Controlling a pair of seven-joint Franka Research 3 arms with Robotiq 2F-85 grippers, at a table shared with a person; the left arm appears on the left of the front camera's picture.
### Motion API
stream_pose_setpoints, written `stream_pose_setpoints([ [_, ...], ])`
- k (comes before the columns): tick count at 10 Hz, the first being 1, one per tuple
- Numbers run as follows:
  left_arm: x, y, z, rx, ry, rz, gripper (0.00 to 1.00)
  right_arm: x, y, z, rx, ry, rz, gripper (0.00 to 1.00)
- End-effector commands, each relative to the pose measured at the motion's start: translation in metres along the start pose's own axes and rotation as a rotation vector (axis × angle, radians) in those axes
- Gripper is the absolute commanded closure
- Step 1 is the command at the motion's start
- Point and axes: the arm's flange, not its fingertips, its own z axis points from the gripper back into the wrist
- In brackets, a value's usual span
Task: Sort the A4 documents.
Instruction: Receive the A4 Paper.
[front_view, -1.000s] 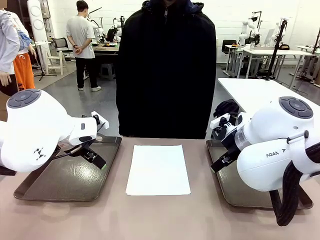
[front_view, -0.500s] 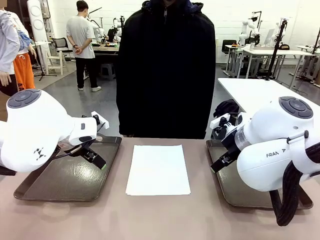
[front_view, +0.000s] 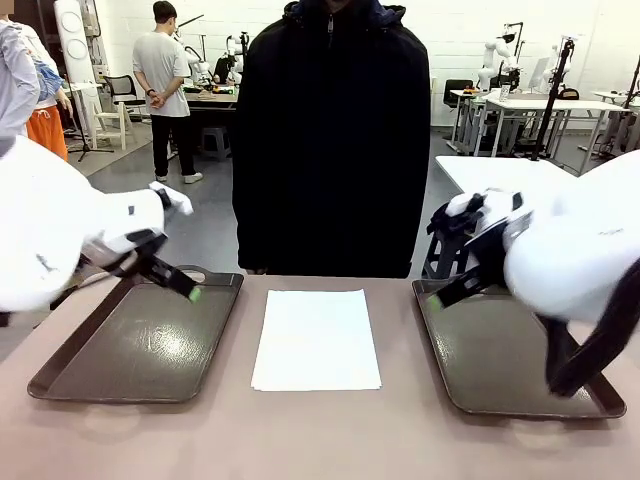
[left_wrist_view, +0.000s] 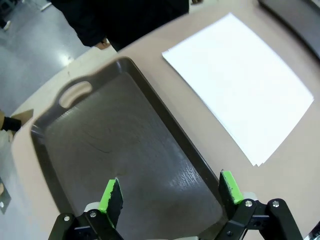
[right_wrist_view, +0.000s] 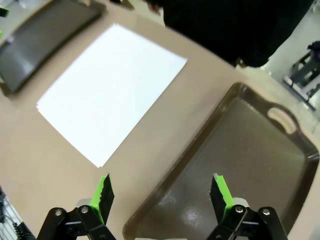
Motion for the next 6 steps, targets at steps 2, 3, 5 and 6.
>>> stream_pose_setpoints([
  [2, -0.051, 0.025, 0.06, -0.118, -0.088, 0.008, 0.0, -0.052, -0.033, 0.065, 0.035, -0.034, 0.028, 0.0],
  [3, -0.058, 0.035, 0.076, -0.109, -0.106, 0.003, 0.0, -0.059, -0.043, 0.084, 0.041, -0.07, 0.01, 0.0],
  [5, -0.067, 0.055, 0.098, -0.101, -0.157, 0.029, 0.0, -0.071, -0.054, 0.109, 0.082, -0.135, -0.005, 0.0],
  [6, -0.071, 0.063, 0.104, -0.109, -0.177, 0.053, 0.0, -0.076, -0.056, 0.12, 0.086, -0.164, -0.005, 0.0],
])
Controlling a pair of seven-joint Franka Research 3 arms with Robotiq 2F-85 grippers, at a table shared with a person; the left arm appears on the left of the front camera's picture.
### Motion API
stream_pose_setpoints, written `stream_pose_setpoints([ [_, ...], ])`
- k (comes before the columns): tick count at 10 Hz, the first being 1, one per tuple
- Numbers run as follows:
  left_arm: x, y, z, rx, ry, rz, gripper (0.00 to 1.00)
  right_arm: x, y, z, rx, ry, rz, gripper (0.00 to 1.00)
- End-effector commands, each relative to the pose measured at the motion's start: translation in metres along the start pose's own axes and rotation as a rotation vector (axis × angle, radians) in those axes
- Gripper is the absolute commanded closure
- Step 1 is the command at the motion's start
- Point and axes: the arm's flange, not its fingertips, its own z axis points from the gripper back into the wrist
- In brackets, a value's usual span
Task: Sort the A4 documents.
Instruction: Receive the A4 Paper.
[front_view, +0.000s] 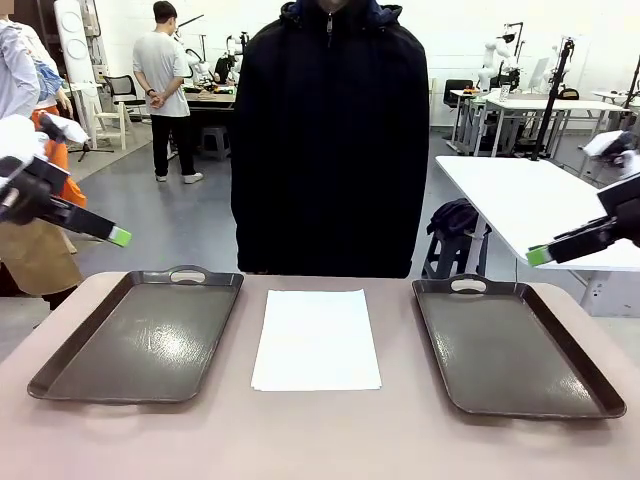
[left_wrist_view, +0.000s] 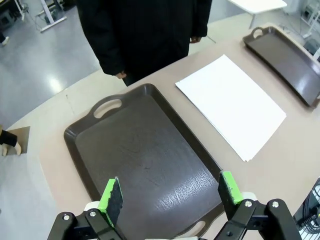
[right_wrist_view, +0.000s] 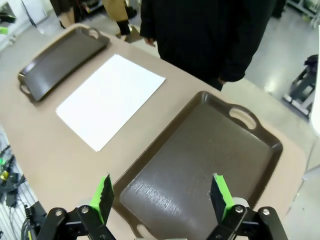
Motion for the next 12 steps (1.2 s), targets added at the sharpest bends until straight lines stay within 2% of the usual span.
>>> stream_pose_setpoints([
  [1, -0.055, -0.011, 0.007, -0.023, -0.033, 0.012, 0.0, -0.045, 0.021, 0.013, 0.014, -0.05, 0.013, 0.0],
  [9, -0.04, -0.008, 0.0, -0.078, 0.013, -0.02, 0.0, -0.047, 0.014, 0.006, 0.016, -0.056, -0.018, 0.0],
  [10, -0.006, 0.006, 0.005, -0.032, 0.0, -0.003, 0.0, -0.007, -0.011, 0.021, 0.0, -0.042, -0.034, 0.0],
  [12, -0.006, 0.006, 0.005, -0.032, 0.0, -0.003, 0.0, -0.007, -0.011, 0.021, 0.0, -0.042, -0.034, 0.0],
])
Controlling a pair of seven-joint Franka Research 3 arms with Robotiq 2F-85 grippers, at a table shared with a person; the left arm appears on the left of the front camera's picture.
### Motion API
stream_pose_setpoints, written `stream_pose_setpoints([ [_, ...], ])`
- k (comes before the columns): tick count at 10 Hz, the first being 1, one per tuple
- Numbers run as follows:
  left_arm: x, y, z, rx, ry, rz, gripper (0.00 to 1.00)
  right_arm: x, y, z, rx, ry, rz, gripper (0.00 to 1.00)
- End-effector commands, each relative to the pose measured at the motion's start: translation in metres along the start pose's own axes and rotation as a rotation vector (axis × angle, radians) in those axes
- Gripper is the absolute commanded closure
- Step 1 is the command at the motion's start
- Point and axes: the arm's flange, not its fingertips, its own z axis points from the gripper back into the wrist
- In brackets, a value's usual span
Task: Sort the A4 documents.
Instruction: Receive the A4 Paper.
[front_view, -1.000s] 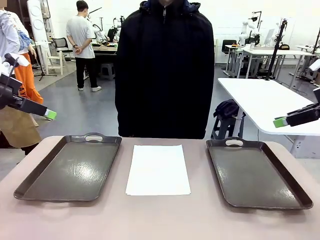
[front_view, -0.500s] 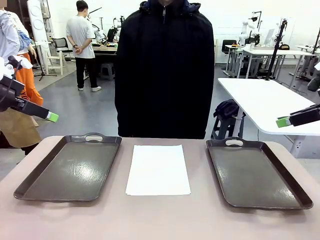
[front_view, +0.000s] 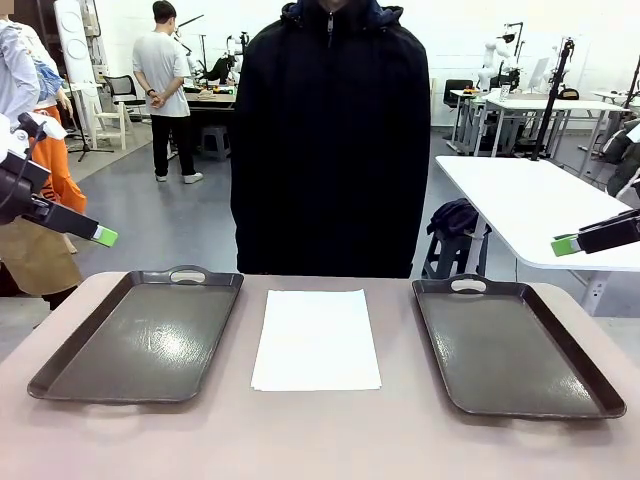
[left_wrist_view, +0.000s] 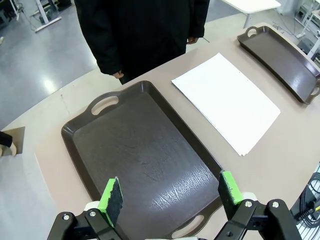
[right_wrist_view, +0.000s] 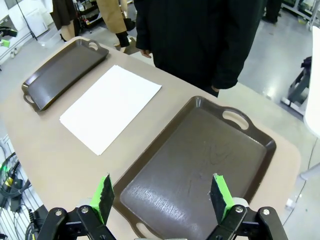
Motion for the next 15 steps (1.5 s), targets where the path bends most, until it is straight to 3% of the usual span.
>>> stream_pose_setpoints([
  [1, 0.0003, 0.0013, -0.0003, 0.001, -0.01, 0.003, 0.0, -0.0004, -0.0003, -0.0003, 0.002, -0.001, -0.002, 0.0],
  [15, 0.0003, 0.0013, -0.0003, 0.001, -0.01, 0.003, 0.0, -0.0004, -0.0003, -0.0003, 0.002, -0.001, -0.002, 0.0],
])
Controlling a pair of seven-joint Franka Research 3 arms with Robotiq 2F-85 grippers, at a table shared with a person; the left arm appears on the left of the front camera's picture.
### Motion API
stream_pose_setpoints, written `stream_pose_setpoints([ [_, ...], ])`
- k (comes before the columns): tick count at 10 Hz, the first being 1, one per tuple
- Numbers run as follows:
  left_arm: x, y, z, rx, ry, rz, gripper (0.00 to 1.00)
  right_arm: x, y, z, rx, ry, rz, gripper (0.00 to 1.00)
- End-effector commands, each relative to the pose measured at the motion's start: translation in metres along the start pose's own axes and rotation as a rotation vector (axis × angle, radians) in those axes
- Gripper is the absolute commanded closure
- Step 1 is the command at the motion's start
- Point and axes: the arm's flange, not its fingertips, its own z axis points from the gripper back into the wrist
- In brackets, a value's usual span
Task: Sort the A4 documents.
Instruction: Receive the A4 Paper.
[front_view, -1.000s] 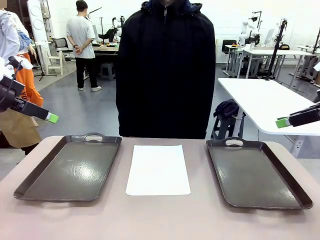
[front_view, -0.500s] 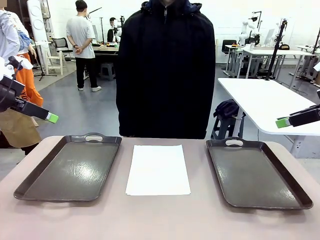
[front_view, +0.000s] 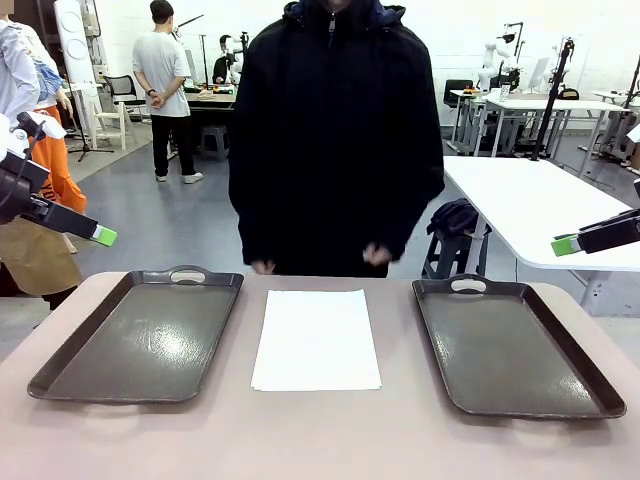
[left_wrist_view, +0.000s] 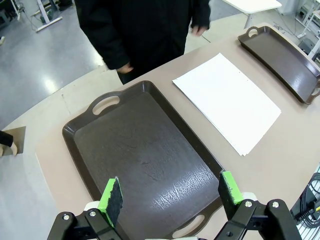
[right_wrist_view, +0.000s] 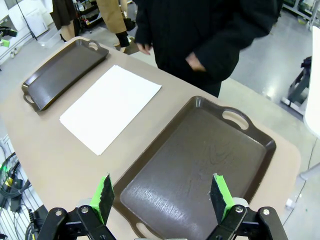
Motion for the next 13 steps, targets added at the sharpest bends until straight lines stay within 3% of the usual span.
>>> stream_pose_setpoints([
  [1, 0.0002, 0.0012, -0.0009, -0.002, -0.01, 0.003, 0.0, -0.0004, -0.0003, -0.0004, 0.003, -0.001, -0.001, 0.0],
  [13, 0.0002, 0.0012, -0.0009, -0.002, -0.01, 0.003, 0.0, -0.0004, -0.0003, -0.0004, 0.003, -0.001, -0.001, 0.0],
])
